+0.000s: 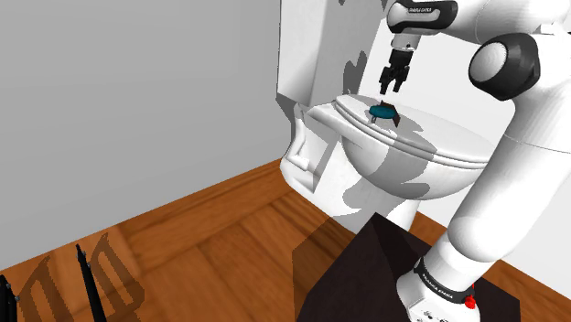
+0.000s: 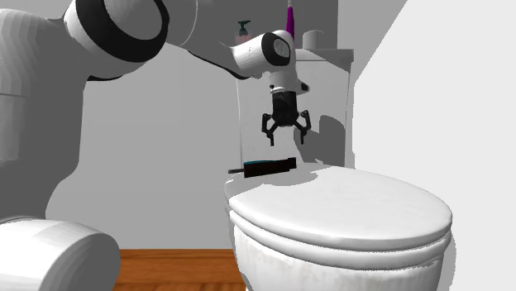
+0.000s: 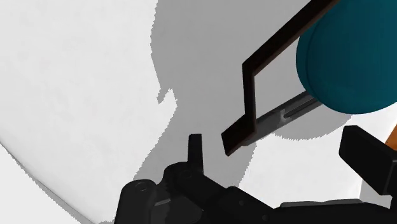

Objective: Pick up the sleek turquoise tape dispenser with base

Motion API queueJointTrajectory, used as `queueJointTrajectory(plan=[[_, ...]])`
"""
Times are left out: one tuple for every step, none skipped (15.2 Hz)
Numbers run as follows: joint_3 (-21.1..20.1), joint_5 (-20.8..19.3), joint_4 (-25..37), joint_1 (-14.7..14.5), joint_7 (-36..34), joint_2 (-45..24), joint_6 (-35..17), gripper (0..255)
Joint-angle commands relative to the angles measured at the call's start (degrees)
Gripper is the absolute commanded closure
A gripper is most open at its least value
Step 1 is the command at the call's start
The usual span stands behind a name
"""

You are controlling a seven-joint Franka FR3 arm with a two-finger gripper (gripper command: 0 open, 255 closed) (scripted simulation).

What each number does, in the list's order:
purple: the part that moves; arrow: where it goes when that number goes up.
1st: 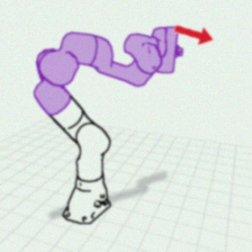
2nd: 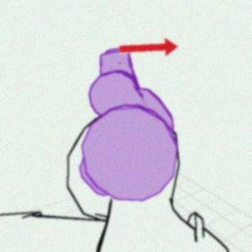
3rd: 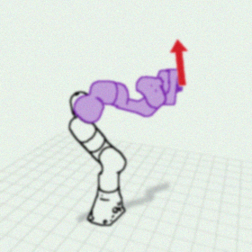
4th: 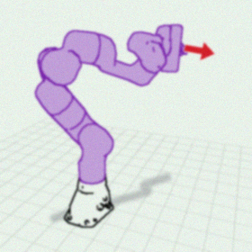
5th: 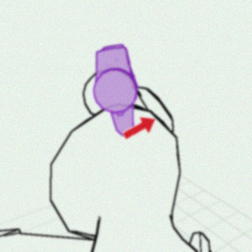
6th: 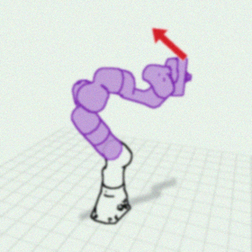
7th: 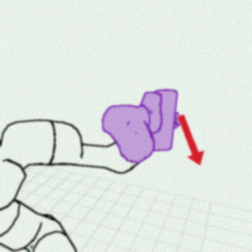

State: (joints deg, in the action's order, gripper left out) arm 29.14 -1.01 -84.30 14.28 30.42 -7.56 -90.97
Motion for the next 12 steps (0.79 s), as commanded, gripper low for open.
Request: queueJointTrajectory(plan=[[0.1, 0.2, -0.8, 0.2, 0.2, -0.4, -1.1, 0], [0.1, 0.1, -1.8, 0.1, 0.0, -0.2, -1.9, 0], [0.0, 0.0, -2.8, 0.0, -0.1, 0.0, -2.7, 0], [0.0, -0.1, -3.7, 0.0, -0.2, 0.2, -3.6, 0], [0.0, -0.2, -4.7, -0.1, -0.3, 0.3, -4.4, 0], [0.0, -0.3, -6.1, -0.2, -0.4, 0.5, -5.6, 0], [0.0, -0.3, -6.1, -0.2, -0.4, 0.5, -5.6, 0], [0.0, -0.3, -6.1, -0.2, -0.4, 0.5, -5.6, 0], [0.0, -0.2, -5.9, -0.1, -0.3, 0.4, -5.6, 255], [0.0, -0.2, -5.8, -0.1, -0.3, 0.3, -5.5, 255], [0.0, -0.2, -5.9, -0.1, -0.3, 0.3, -5.6, 255], [0.0, -0.2, -5.9, -0.1, -0.3, 0.3, -5.5, 255]])
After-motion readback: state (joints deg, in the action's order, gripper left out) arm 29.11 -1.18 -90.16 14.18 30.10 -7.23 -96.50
